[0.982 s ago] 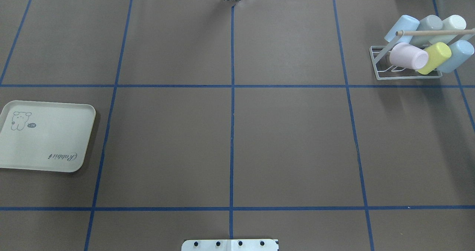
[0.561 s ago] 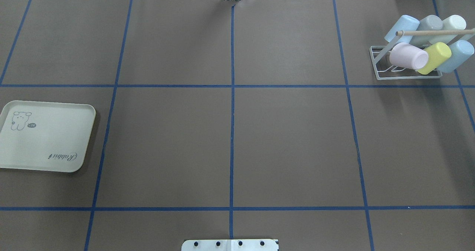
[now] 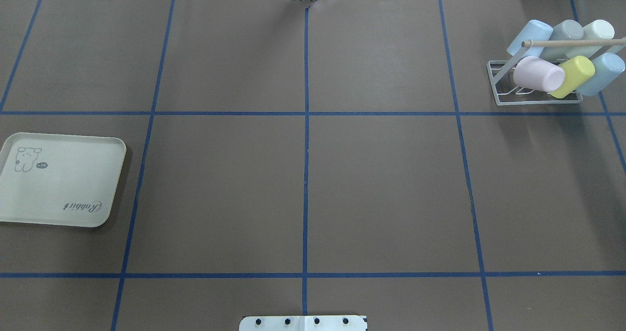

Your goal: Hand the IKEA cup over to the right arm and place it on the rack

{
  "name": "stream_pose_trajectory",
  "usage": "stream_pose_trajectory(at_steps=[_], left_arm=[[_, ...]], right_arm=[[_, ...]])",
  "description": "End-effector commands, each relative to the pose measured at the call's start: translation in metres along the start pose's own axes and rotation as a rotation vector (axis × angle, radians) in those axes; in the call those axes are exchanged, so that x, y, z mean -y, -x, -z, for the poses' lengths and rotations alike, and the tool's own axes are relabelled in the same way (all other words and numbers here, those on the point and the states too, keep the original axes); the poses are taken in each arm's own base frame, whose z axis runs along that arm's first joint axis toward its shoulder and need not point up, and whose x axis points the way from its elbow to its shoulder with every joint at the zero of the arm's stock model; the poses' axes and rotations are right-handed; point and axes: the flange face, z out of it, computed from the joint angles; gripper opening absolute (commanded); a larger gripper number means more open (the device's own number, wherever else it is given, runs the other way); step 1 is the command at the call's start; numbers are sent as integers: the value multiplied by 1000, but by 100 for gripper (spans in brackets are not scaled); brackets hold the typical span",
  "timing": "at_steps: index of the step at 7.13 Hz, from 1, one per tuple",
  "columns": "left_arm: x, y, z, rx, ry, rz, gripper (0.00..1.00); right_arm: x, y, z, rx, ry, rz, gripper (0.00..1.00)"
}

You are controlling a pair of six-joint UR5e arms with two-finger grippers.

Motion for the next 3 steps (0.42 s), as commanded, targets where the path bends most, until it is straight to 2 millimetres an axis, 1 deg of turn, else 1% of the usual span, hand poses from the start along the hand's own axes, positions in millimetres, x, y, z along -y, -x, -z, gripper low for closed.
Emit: stream_pose_trajectory(at_steps=[1, 2, 3], left_arm=[[0, 2, -2, 3, 0, -6, 100], [1, 2, -2, 4, 0, -5, 100], [2, 2, -2, 4, 0, -5, 100]], right_arm=[[7, 2, 1, 2, -2, 2, 100], [15, 6, 4, 1, -9, 7, 100], [23, 1, -2, 1, 5, -4, 100]])
